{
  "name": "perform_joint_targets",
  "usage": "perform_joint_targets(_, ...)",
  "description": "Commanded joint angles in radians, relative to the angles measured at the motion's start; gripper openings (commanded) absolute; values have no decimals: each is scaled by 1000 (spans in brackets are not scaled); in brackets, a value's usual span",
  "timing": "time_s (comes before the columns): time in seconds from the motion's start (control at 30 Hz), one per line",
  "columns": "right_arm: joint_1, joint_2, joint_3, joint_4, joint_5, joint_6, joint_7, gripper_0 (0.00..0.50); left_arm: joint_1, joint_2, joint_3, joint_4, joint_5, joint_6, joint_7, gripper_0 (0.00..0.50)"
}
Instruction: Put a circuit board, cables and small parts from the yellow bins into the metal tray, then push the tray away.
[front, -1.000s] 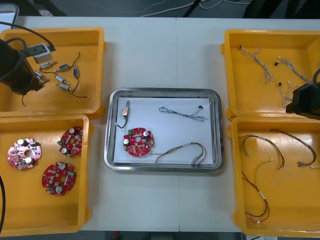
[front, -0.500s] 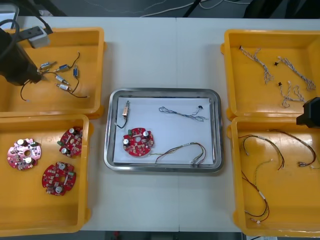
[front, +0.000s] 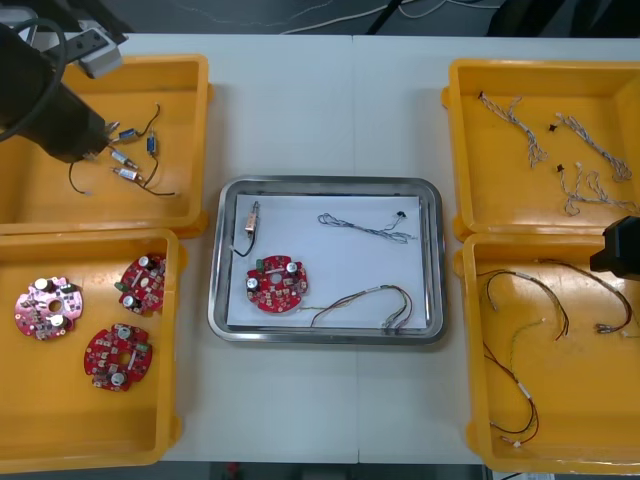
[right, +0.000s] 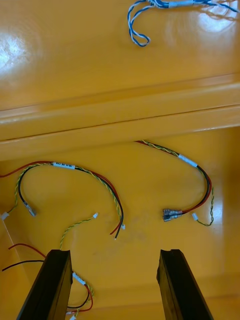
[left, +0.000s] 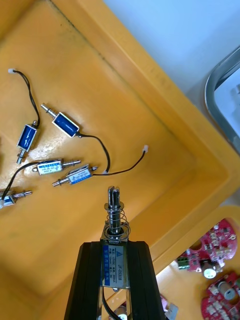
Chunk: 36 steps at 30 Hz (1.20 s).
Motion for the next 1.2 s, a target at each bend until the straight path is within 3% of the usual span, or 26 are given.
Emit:
perform_joint_targets(0.03, 24, -41, -32, -31, -16, 3, 29, 500, 8, -33, -71, -89, 2, 7, 295, 0)
perform_joint_targets(0.53, 24, -41, -30, -31, -25, 3, 27, 500, 8, -105, -269, -195, -47, 7, 660, 0)
perform_joint_targets(0.83, 24, -41, -30, -31, -35, 3, 29, 500, 8, -163, -395, -216, -162, -6, 817, 0)
perform_joint_targets(1.2, 24, -41, -30, -31, -35, 3, 29, 500, 8, -210, -521, -211, -230, -54, 990, 0)
